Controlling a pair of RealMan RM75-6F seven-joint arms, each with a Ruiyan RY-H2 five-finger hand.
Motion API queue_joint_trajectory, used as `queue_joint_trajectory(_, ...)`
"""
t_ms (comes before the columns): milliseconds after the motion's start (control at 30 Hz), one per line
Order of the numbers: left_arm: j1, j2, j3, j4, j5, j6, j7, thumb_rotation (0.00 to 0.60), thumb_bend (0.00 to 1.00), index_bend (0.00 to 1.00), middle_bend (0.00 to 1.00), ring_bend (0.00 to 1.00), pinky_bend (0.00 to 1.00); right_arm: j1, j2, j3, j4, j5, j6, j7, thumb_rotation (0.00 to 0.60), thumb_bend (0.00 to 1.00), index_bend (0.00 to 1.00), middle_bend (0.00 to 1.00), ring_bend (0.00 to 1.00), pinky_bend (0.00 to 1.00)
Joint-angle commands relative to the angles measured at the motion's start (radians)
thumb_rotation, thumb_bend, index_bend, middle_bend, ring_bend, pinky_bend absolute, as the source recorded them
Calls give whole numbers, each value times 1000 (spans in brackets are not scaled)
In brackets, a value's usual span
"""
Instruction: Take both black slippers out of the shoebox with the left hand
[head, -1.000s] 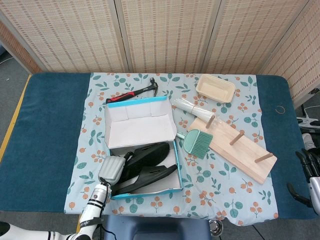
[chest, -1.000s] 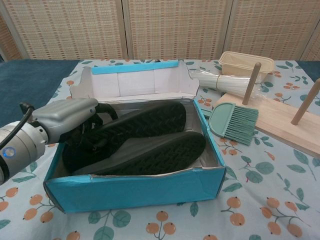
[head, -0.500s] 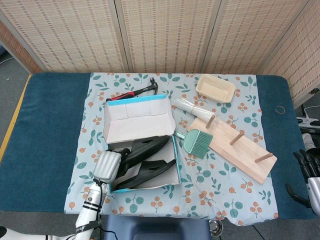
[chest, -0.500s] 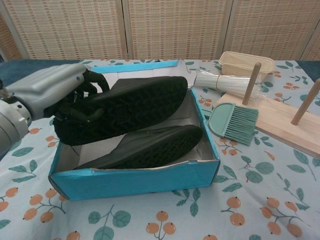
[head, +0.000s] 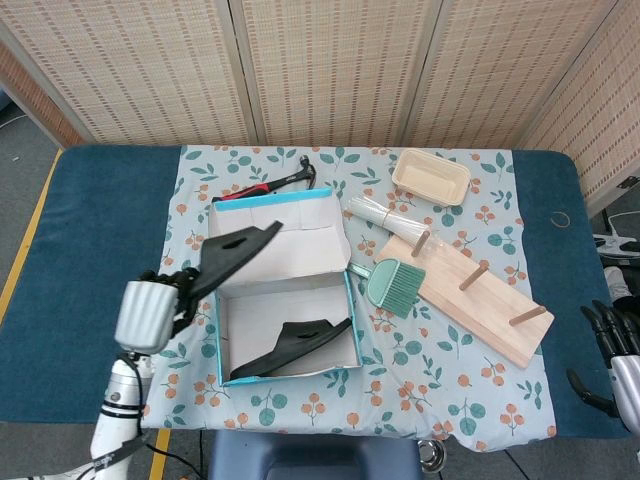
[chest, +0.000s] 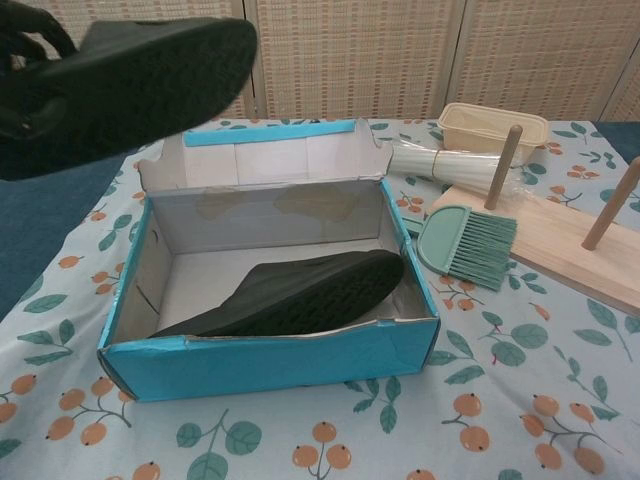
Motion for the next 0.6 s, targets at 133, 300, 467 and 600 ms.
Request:
queue_joint_trajectory(133,82,73,-45,296,-71,10,-183,600,739,795,889,685,548,-5,0,-6,-4,-24,14,0,550,250,0,0,0,0)
queue_joint_trajectory(300,101,-72,-40,705,-119,7,-163,600,751,792,882,681,493,0,3,-16,-1,-56,12,12,550,250,0,0,0,0)
queue_joint_trajectory(467,94,-232,-25,1043,-131,-75,-212,600,767,783,873,669,468,19,1,-12,2,-34,-31,12,548,250,0,0,0,0)
queue_joint_trajectory(600,94,-331,-15,1217,-128,-129,-254,600,734,740,823,617,421,31,1,-13,6,-31,-54,13,545,250,0,0,0,0)
